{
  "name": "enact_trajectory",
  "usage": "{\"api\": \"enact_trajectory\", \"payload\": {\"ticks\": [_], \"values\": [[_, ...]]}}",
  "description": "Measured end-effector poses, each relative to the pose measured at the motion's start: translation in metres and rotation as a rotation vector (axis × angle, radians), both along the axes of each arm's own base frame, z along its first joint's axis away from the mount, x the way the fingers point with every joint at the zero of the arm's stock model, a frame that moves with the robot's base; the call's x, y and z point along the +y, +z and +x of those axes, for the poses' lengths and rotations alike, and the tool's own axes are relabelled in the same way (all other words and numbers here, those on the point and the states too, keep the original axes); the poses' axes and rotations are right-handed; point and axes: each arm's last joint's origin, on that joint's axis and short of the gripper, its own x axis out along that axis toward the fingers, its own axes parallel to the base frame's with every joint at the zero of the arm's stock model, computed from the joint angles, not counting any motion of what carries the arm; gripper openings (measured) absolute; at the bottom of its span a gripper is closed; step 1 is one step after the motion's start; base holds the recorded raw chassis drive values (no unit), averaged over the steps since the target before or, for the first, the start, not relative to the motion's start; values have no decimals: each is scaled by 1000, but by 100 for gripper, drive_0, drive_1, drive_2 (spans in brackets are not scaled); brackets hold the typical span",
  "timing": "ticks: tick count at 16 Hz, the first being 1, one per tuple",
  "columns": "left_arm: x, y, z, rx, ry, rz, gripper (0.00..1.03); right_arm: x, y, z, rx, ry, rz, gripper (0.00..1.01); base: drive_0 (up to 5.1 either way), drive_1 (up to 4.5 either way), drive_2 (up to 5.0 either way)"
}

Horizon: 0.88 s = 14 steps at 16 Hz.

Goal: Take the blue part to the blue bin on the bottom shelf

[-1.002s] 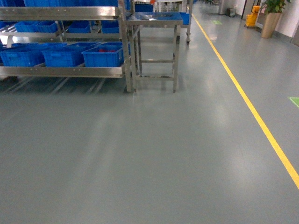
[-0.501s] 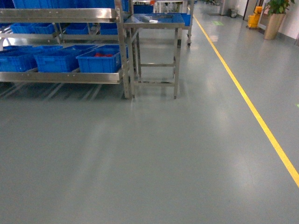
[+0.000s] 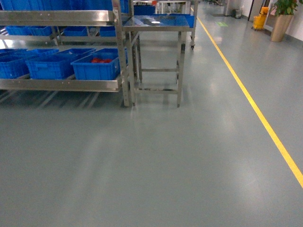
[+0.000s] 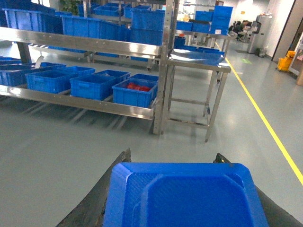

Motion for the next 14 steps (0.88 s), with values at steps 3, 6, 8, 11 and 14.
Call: {"api": "enact_trajectory", "payload": {"ticks": [3,6,8,11,14], "values": [[0,0,0,1,0,0,43,0,0,0,0,0,0,98,0,421,-421],[0,0,0,0,0,0,43,0,0,0,-1,0,0,98,-2,419,-423],[0,0,0,-2,1,-2,43,0,0,0,-1,0,0,98,-3,418,-424],[0,0,0,-1,1,-1,43,0,0,0,0,0,0,98,-4,418,-425],[0,0,0,0,1,0,43,0,0,0,0,0,0,98,-4,418,-425]]}}
